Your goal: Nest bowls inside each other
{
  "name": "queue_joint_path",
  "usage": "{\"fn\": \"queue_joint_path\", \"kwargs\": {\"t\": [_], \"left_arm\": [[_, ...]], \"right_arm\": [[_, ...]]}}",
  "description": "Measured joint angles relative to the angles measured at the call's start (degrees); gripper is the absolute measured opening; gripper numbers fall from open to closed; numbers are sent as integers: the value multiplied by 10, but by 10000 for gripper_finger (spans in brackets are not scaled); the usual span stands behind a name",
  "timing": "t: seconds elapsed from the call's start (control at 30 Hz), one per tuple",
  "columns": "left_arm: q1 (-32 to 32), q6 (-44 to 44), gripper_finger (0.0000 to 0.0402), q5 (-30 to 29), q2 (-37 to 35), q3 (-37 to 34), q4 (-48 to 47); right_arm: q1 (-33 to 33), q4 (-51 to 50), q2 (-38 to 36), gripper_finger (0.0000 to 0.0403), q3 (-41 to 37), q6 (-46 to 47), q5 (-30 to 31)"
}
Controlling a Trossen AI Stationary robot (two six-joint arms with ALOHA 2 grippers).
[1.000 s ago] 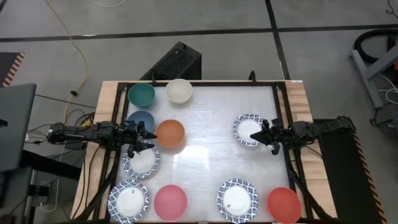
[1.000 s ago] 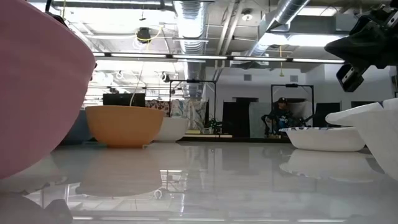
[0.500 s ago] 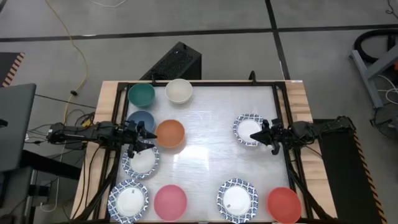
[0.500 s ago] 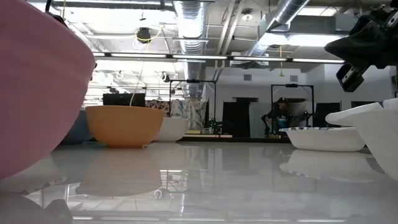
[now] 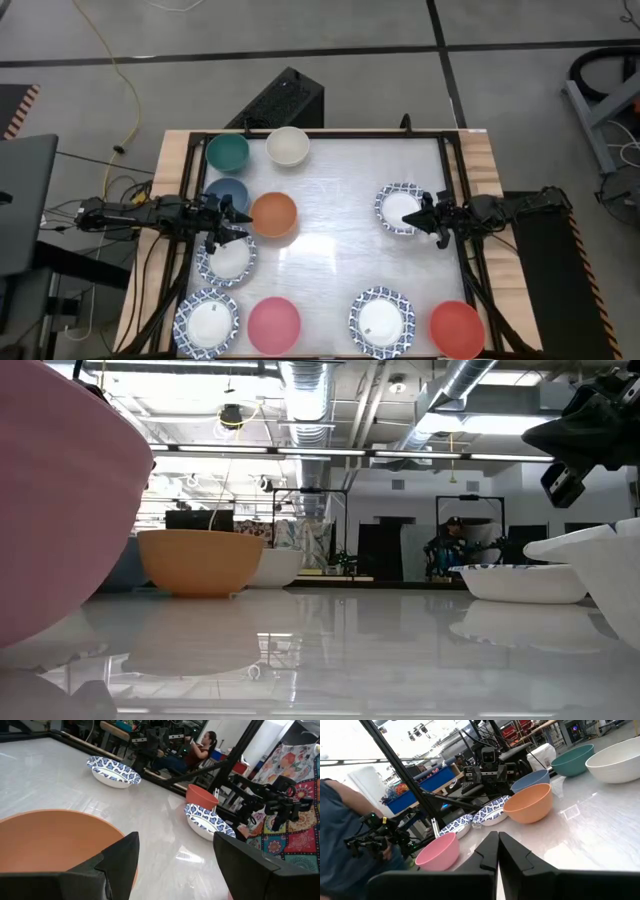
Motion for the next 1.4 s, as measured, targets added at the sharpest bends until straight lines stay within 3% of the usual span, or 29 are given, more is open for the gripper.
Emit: {"fn": "queue_joint_path", "kwargs": {"t": [0.17, 0.37, 0.63, 1.1, 1.4], "left_arm": [[0, 0, 245, 0, 0, 0, 0], [0, -38, 245, -52, 0, 0, 6], [0, -73, 245, -58, 0, 0, 6], [0, -155, 245, -175, 0, 0, 23], [0, -199, 245, -271, 0, 0, 31]], "right_arm": [[0, 0, 0, 33, 0, 0, 0], [0, 0, 0, 33, 0, 0, 0], [0, 0, 0, 33, 0, 0, 0], [0, 0, 0, 33, 0, -3, 9], [0, 1, 0, 33, 0, 215, 11]]}}
